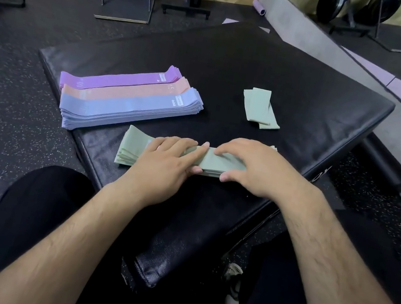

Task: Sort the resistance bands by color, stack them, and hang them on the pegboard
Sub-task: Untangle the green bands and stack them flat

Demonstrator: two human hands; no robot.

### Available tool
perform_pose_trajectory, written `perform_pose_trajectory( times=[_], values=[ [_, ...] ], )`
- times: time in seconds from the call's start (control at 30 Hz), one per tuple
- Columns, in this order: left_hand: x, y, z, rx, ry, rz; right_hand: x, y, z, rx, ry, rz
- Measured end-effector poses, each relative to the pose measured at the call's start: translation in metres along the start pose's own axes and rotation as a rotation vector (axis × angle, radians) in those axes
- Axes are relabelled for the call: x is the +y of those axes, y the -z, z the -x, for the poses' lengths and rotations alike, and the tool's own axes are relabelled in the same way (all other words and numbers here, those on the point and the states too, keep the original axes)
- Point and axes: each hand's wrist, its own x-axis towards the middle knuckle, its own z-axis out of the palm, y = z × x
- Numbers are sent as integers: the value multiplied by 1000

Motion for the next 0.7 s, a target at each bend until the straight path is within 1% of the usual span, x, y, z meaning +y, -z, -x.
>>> perform_pose_trajectory(
  times=[0.1, 0.23, 0.33, 0.43, 0.5, 0.6, 0.7],
  values=[
    [5, 6, 1, 4, 12, 21, 3, 2, 5, 44, 41, -15],
    [17, 25, -23, -14, 11, 63, 12, 14, 8, 307, 105, -164],
    [28, 39, -59, 28, -26, 89, 35, 25, 2, 429, 22, -298],
    [35, 48, -103, 34, -111, 156, 61, 30, -8, 443, -145, -462],
    [43, 49, -138, 18, -154, 176, 80, 29, -18, 430, -247, -456],
    [54, 40, -180, -104, -166, 121, 94, 26, -31, 377, -297, -397],
    [60, 24, -207, -228, -117, 72, 102, 21, -37, 299, -294, -371]
  ],
)
